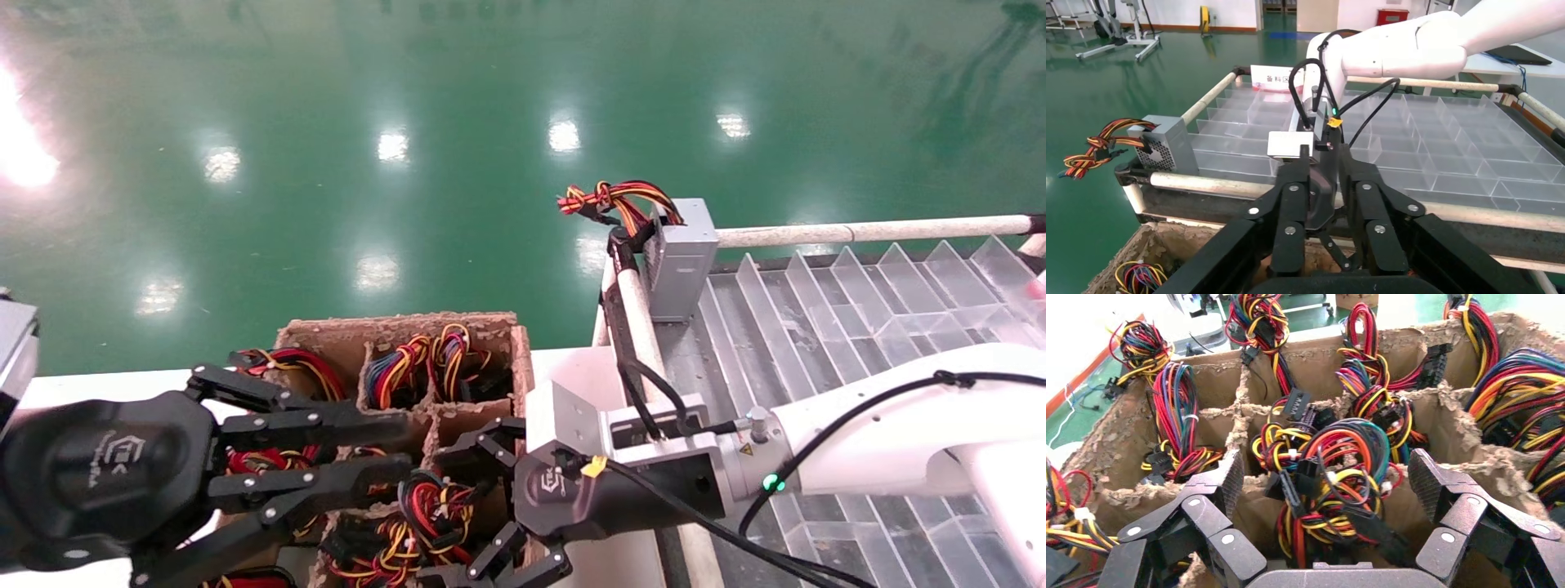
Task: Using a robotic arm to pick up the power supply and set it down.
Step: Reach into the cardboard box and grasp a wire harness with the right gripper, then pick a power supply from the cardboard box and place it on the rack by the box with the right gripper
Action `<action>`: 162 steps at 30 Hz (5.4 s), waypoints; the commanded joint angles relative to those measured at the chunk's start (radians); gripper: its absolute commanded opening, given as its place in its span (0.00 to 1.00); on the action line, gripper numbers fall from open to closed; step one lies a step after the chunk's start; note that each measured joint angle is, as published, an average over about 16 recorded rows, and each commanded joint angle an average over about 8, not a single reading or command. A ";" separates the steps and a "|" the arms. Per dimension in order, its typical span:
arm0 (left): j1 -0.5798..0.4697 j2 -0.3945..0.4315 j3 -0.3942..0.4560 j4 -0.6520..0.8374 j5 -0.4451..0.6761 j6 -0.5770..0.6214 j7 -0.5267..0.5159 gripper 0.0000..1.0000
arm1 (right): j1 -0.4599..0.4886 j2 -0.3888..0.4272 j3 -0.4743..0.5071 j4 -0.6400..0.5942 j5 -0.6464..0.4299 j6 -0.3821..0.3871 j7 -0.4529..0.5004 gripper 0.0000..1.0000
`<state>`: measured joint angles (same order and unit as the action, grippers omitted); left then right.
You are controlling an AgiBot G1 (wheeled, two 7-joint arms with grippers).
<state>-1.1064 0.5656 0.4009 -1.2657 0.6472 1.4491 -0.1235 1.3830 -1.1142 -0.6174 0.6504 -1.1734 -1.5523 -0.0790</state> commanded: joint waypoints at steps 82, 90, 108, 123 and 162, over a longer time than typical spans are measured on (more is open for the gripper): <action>0.000 0.000 0.000 0.000 0.000 0.000 0.000 0.00 | 0.124 0.219 0.215 0.213 0.401 0.124 0.056 0.00; 0.000 0.000 0.000 0.000 0.000 0.000 0.000 0.00 | 0.121 0.325 0.255 0.228 0.405 0.153 0.055 0.00; 0.000 0.000 0.001 0.000 0.000 0.000 0.000 0.00 | -0.079 0.557 0.318 0.189 0.450 0.163 0.056 0.00; 0.000 0.000 0.001 0.000 0.000 0.000 0.000 0.00 | -0.042 0.515 0.297 0.035 0.398 0.165 -0.012 0.00; 0.000 0.000 0.001 0.000 -0.001 0.000 0.000 0.00 | 0.199 0.257 0.231 -0.511 0.298 0.156 -0.235 0.00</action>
<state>-1.1066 0.5652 0.4017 -1.2657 0.6466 1.4488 -0.1231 1.5806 -0.8572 -0.3863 0.1420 -0.8751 -1.3973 -0.3095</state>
